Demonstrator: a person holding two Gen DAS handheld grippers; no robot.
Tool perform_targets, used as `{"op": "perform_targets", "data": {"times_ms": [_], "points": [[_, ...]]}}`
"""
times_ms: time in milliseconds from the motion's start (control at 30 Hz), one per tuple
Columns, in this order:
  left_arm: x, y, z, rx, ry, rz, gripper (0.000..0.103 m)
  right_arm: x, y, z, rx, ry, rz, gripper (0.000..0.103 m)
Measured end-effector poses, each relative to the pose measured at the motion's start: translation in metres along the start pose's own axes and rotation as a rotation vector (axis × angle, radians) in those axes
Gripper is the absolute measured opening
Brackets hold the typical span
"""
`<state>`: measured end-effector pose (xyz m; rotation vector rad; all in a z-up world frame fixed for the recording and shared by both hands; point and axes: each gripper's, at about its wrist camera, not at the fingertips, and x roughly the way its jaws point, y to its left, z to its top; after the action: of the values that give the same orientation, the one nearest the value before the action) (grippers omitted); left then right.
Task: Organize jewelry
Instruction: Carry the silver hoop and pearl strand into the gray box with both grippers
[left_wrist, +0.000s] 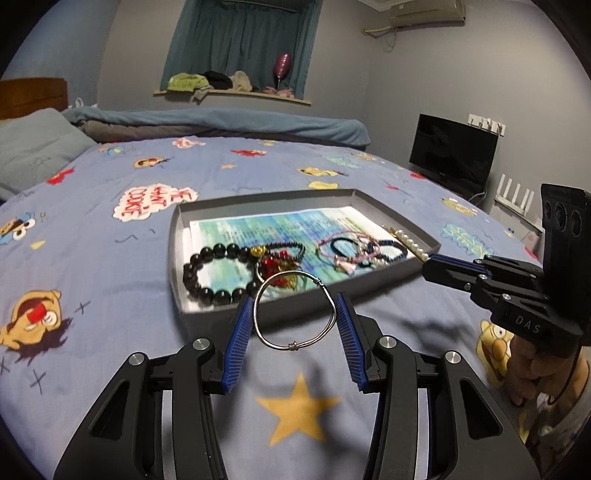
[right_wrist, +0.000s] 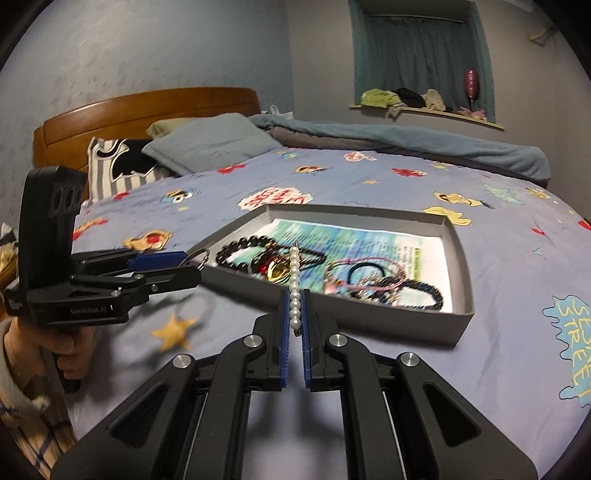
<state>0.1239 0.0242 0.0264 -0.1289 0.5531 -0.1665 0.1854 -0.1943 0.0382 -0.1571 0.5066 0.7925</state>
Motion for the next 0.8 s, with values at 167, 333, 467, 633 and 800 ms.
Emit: {"op": "perform_targets", "data": {"times_ms": [167,333,467,633,800], "points": [[0.017,0.007,0.014,-0.035,-0.015,0.019,0.047,0.007,-0.013,0.01,0.036,-0.023,-0.025,0.005],[0.033,0.016,0.027,-0.077,-0.026,0.041,0.047,0.019,-0.033,0.021,0.1,-0.044,-0.054,0.006],[0.045,0.019,0.036,-0.085,-0.031,0.052,0.047,0.032,-0.048,0.026,0.14,-0.041,-0.076,0.006],[0.062,0.03,0.045,-0.109,-0.018,0.059,0.047,0.043,-0.056,0.031,0.136,-0.041,-0.103,0.006],[0.076,0.031,0.051,-0.095,-0.005,0.072,0.047,0.058,-0.064,0.035,0.15,-0.025,-0.117,0.006]]}}
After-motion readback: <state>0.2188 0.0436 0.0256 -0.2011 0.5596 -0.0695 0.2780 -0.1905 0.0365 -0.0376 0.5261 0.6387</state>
